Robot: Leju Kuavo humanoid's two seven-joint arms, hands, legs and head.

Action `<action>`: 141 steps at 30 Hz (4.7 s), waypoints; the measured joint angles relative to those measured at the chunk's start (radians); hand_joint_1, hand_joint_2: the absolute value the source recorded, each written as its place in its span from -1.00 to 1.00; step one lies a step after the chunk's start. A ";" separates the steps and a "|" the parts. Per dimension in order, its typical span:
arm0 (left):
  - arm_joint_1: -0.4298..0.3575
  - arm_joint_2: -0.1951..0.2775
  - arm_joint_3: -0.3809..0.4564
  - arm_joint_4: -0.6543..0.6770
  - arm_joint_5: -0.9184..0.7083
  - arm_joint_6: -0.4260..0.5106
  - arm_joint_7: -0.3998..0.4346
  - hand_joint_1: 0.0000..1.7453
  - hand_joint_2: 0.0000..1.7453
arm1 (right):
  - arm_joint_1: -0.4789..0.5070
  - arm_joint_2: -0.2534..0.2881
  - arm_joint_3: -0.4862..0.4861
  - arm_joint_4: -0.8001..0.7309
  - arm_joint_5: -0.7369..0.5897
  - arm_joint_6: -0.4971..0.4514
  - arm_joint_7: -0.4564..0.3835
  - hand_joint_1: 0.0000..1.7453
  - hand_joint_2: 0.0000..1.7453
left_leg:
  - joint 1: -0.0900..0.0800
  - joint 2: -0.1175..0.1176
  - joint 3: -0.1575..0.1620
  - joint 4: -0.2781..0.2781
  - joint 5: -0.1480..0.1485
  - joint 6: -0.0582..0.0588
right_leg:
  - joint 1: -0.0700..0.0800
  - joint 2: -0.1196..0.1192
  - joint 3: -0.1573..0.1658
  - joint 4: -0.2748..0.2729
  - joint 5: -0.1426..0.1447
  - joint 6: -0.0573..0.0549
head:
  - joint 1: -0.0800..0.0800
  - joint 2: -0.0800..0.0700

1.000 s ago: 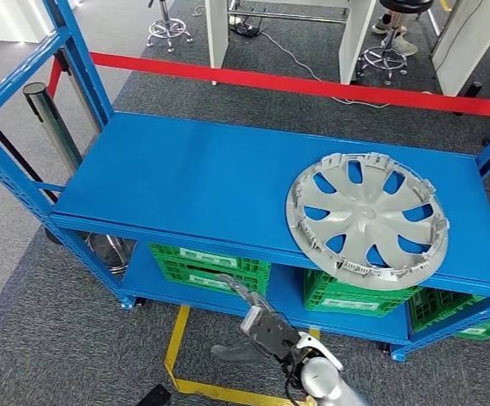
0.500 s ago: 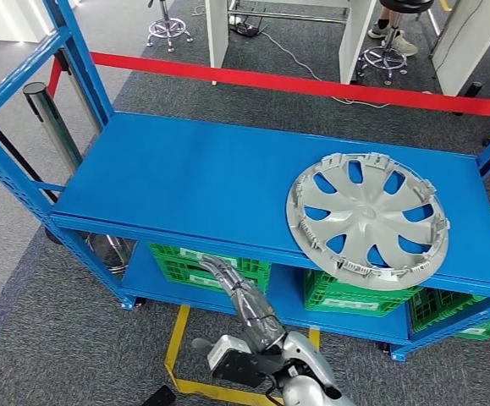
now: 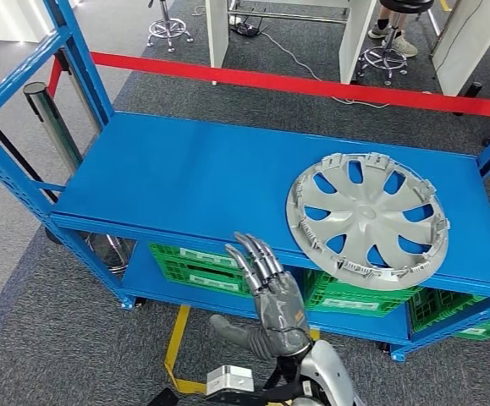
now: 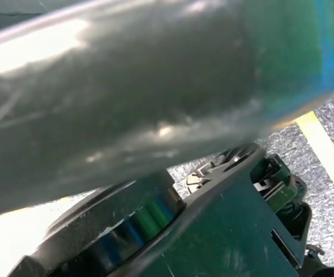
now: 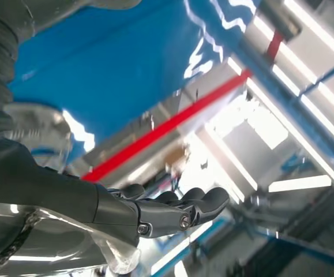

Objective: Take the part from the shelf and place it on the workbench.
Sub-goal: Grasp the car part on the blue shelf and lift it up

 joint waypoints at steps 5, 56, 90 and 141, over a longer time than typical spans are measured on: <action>0.009 -0.009 0.023 0.001 0.012 0.017 -0.002 -1.00 -1.00 | 0.060 0.000 -0.070 -0.084 0.148 -0.074 0.011 -1.00 1.00 | 0.000 0.000 0.000 0.000 0.000 0.000 | 0.000 0.000 0.000 0.000 0.000 0.000 | 0.000 0.000; 0.039 -0.064 0.258 0.022 0.064 0.094 -0.066 -1.00 -1.00 | 0.356 -0.055 -0.393 -0.077 0.458 -0.267 0.445 -1.00 1.00 | 0.000 0.000 0.000 0.000 -0.001 0.001 | 0.000 0.000 0.001 -0.002 0.000 0.001 | 0.000 0.000; 0.040 -0.064 0.322 0.031 0.059 0.119 -0.086 -1.00 -1.00 | 0.237 -0.016 -0.555 0.092 0.584 -0.268 0.488 -1.00 1.00 | 0.000 0.000 0.001 0.000 -0.001 0.002 | 0.000 0.000 0.002 -0.002 0.001 0.002 | 0.000 0.000; 0.012 -0.078 0.388 0.031 0.073 0.132 -0.057 -1.00 -1.00 | -0.160 -0.009 -0.218 0.540 0.584 -0.083 0.782 -1.00 1.00 | 0.000 0.000 0.001 0.000 0.001 0.003 | 0.000 0.000 0.003 -0.004 0.001 0.003 | 0.000 0.000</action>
